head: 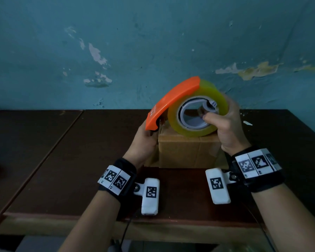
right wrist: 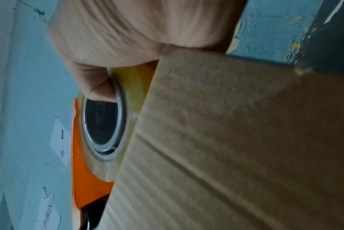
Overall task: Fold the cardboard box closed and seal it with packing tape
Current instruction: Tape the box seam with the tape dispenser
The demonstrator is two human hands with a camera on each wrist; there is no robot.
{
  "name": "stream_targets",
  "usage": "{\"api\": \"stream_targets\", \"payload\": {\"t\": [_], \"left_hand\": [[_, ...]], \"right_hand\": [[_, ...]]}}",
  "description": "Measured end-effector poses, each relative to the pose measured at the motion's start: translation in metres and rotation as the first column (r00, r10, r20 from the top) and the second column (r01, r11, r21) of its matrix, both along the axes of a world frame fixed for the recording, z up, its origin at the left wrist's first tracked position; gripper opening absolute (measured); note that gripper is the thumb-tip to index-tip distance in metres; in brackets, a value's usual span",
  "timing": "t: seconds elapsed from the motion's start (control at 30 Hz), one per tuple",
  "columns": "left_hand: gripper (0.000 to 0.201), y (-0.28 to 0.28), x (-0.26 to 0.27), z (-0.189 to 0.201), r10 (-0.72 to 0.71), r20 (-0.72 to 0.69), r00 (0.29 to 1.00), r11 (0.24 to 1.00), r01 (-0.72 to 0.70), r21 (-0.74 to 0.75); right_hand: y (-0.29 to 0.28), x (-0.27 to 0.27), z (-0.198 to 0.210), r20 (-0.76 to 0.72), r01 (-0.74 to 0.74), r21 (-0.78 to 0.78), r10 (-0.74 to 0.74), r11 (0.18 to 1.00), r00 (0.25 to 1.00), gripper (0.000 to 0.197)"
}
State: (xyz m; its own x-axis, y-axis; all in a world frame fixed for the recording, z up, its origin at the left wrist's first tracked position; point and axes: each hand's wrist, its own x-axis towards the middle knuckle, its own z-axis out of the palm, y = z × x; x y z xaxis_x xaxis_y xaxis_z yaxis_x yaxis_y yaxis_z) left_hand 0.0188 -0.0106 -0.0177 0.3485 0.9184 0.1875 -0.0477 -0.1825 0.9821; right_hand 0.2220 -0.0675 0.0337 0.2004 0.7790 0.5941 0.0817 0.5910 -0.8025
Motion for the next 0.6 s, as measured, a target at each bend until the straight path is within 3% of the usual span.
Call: {"api": "stream_targets", "payload": {"t": [0.17, 0.3, 0.37, 0.5, 0.6], "left_hand": [[0.045, 0.001, -0.01, 0.01, -0.128, 0.034, 0.991, 0.992, 0.128, -0.008], [0.071, -0.008, -0.024, 0.017, -0.315, 0.266, 0.911, 0.925, 0.358, -0.129], [0.075, -0.015, -0.022, 0.018, -0.368, 0.302, 0.879, 0.897, 0.422, -0.135], [0.074, -0.026, -0.005, 0.012, -0.293, 0.179, 0.939, 0.943, 0.314, -0.107], [0.073, -0.029, 0.007, 0.014, -0.197, 0.186, 0.963, 0.967, 0.222, -0.125]], "right_hand": [[-0.002, -0.003, 0.005, 0.0, -0.021, -0.005, 0.021, 1.0, 1.0, 0.026], [-0.001, -0.001, 0.003, 0.017, -0.02, -0.007, 0.02, 1.0, 1.0, 0.023], [0.0, 0.0, 0.002, 0.011, -0.011, -0.015, 0.011, 1.0, 1.0, 0.025], [0.0, -0.002, 0.003, 0.003, -0.011, -0.01, 0.011, 1.0, 1.0, 0.025], [0.002, -0.002, 0.0, 0.001, 0.011, -0.011, -0.011, 1.0, 1.0, 0.025]]}}
